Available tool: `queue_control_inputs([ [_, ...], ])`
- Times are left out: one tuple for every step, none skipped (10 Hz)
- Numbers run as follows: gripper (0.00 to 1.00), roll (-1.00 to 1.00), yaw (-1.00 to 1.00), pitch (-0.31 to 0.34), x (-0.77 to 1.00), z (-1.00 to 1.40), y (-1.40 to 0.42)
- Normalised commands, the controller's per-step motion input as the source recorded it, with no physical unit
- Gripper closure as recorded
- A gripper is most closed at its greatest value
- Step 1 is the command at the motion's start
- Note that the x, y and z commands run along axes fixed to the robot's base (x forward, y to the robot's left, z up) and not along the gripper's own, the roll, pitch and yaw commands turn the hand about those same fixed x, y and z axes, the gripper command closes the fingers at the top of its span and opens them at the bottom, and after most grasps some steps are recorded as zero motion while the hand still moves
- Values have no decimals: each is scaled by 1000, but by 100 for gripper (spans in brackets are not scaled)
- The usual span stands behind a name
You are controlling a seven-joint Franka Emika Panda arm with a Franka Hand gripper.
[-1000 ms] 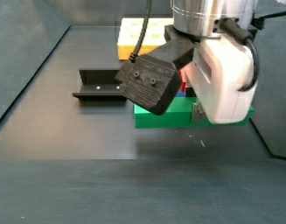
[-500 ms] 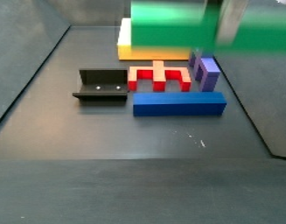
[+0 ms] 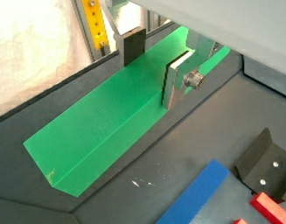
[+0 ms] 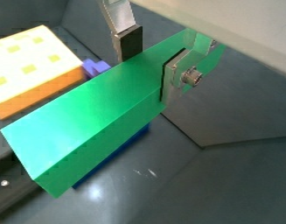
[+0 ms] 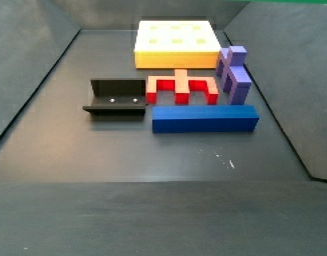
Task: Pick up the green object. Move up. Move to above the board. Insert the green object.
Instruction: Move to above the board.
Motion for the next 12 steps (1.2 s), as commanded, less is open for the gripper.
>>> queue_control_inputs([
  [100, -1, 1000, 12, 161, 131, -1400],
  [100, 8, 1000, 8, 155, 130, -1400],
  [100, 1, 1000, 5, 150, 131, -1400],
  [100, 7, 1000, 9, 158, 134, -1400],
  [100, 10, 1000, 11, 157, 135, -1400],
  [100, 9, 1000, 12, 157, 145, -1400],
  [100, 14, 1000, 16, 160, 149, -1400],
  [100, 18, 1000, 24, 169, 153, -1400],
  [100, 19, 1000, 33, 185, 154, -1400],
  [100, 24, 1000, 49, 217, 152, -1400],
  [100, 29, 1000, 62, 243, 157, -1400],
  [100, 37, 1000, 83, 282, 175, -1400],
])
